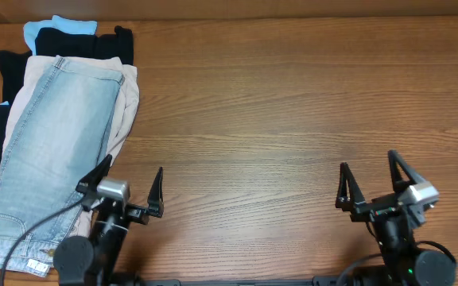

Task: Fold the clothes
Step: 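Reach the left gripper to the denim shorts on the stack and grasp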

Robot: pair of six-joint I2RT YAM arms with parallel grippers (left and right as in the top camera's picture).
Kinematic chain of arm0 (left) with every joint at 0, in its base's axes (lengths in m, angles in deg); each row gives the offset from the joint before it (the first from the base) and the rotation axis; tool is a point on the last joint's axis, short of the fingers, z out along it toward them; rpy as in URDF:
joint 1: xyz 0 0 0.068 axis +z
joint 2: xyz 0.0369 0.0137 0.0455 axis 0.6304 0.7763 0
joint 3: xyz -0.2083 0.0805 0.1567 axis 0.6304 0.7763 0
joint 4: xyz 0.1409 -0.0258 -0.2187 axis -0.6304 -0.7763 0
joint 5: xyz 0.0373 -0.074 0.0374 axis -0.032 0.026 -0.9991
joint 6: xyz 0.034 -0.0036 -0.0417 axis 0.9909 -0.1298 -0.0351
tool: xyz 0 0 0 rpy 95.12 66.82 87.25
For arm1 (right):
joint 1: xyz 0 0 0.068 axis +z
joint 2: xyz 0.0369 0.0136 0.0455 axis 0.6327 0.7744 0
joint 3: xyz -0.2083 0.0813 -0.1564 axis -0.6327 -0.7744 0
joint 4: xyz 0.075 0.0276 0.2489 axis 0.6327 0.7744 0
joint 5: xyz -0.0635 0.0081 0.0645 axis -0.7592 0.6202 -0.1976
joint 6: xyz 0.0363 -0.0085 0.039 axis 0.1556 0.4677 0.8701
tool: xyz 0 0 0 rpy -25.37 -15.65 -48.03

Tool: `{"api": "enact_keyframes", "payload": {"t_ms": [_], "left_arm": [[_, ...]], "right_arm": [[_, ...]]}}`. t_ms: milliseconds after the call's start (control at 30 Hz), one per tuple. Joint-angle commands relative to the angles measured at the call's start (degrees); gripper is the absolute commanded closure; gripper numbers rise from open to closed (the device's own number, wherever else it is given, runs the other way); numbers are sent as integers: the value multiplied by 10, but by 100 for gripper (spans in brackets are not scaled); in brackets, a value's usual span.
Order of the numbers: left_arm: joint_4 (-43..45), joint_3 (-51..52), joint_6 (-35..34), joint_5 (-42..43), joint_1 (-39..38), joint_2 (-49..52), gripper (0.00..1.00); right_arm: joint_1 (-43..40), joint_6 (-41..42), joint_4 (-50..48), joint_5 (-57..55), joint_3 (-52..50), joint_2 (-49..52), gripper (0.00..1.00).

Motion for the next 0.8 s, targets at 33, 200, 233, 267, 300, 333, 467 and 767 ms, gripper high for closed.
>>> {"api": "enact_keyframes", "payload": {"t_ms": [33, 200, 233, 267, 300, 333, 467, 767], "left_arm": [[-38, -116, 12, 57, -2, 111, 0], [-134, -268, 12, 87, -3, 250, 0], [-160, -303, 12, 90, -3, 280, 0], [-198, -351, 12, 89, -3, 321, 0], [-223, -380, 12, 89, -3, 346, 0], [-250, -413, 19, 89, -3, 373, 0], [-369, -542, 52, 89, -2, 483, 0], [-453, -648, 71, 52, -2, 630, 0]], "right_arm": [[-2, -11, 53, 21, 97, 50, 0], [-2, -11, 118, 27, 195, 139, 0], [-2, -11, 130, 29, 215, 157, 0], [-2, -11, 151, 38, 245, 188, 0], [-2, -11, 170, 45, 268, 213, 0], [-2, -11, 189, 52, 291, 239, 0], [-2, -11, 264, 70, 369, 340, 0], [-2, -8, 348, 157, 451, 549, 0]]}}
